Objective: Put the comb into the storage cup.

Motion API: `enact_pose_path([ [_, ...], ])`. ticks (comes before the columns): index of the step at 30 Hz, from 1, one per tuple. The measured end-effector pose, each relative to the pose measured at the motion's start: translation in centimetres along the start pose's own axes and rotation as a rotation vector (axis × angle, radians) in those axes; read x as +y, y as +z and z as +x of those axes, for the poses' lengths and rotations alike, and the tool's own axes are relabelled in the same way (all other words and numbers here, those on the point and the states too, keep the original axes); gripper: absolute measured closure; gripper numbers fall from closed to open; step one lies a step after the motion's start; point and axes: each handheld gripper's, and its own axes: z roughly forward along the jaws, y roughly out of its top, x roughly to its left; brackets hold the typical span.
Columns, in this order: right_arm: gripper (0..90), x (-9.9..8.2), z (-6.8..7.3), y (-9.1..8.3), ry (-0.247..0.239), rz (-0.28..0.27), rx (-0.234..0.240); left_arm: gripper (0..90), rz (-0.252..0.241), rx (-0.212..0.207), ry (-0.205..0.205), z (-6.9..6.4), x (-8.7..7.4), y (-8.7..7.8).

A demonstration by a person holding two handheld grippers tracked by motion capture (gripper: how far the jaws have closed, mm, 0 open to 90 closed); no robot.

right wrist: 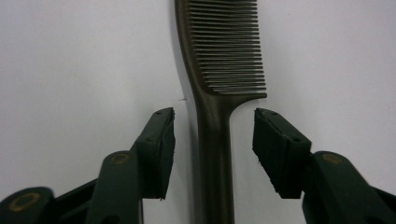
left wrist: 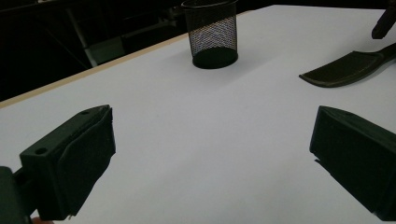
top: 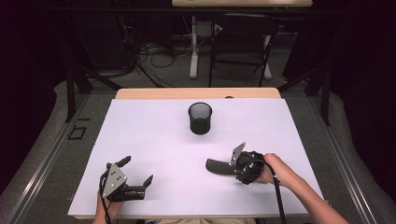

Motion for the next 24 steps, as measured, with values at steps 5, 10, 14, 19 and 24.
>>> enact_pose_path([
  [5, 58.8, 0.6, -0.2, 0.4, -0.025, 0.062, 0.009, 0.1, -0.002, 0.000, 0.003, 0.0, 0.0, 0.0],
  [10, 64.7, 0.9, -0.3, 1.1, -0.030, 0.116, 0.026, 0.1, -0.001, 0.000, 0.004, 0.0, 0.0, -0.1],
  [14, 68.9, 1.0, -0.5, 1.6, -0.030, 0.142, 0.024, 0.1, 0.000, -0.001, 0.003, 0.0, 0.0, 0.0],
  [19, 71.6, 1.1, -0.5, 1.8, -0.029, 0.153, 0.035, 0.1, 0.002, 0.000, 0.003, 0.0, 0.0, 0.0],
  [24, 72.4, 0.9, -0.6, 1.7, -0.027, 0.143, 0.036, 0.1, 0.001, -0.002, 0.003, 0.0, 0.0, 0.0],
])
